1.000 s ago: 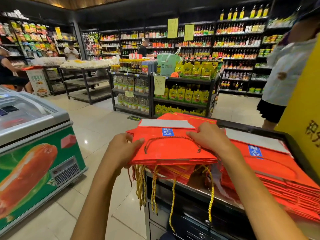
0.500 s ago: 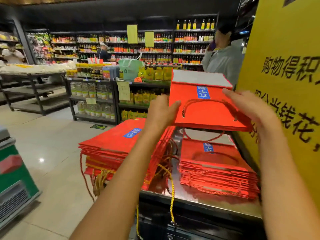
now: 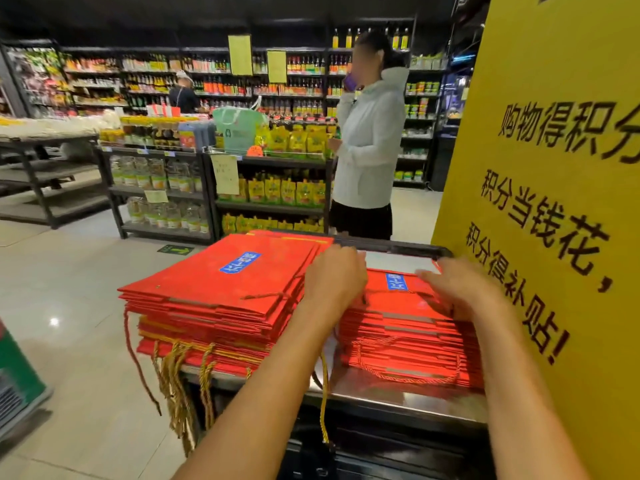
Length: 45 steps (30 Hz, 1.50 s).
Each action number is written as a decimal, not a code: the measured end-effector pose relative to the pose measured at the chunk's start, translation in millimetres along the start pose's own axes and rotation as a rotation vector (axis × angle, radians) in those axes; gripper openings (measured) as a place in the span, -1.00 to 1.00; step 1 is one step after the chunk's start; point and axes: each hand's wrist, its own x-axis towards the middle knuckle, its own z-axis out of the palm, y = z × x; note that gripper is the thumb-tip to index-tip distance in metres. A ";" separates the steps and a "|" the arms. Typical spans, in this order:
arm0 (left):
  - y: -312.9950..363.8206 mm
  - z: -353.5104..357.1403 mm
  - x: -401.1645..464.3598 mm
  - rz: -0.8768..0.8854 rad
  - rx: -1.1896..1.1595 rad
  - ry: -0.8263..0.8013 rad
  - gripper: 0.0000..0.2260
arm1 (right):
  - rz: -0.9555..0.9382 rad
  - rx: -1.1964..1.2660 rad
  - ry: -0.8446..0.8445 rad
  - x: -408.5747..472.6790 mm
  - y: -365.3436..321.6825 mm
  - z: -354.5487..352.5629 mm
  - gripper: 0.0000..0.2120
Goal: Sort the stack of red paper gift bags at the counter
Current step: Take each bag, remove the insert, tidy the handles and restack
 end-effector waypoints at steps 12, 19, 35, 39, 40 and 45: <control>-3.6 69.7 -16.5 0.110 0.053 -0.703 -0.16 | -0.060 -0.020 -0.373 -29.0 -12.7 54.5 -0.18; -1.0 49.6 -20.9 0.112 0.038 -0.512 -0.24 | -0.115 -0.012 -0.212 -30.2 -16.4 32.6 -0.27; -130.0 -119.8 -97.6 -0.171 0.304 0.039 -0.69 | -0.839 0.302 -0.220 -99.7 -174.8 -20.6 -0.73; -158.1 -123.1 -131.4 -0.153 0.173 0.034 -0.61 | -0.871 0.271 -0.234 -101.2 -193.0 -7.1 -0.83; -160.3 -121.8 -137.6 -0.124 0.155 0.062 -0.58 | -0.864 0.292 -0.236 -100.8 -194.0 -5.3 -0.84; -164.4 -114.8 -156.5 -0.076 0.124 0.166 -0.63 | -0.845 0.501 -0.246 -101.7 -191.7 -12.6 -0.83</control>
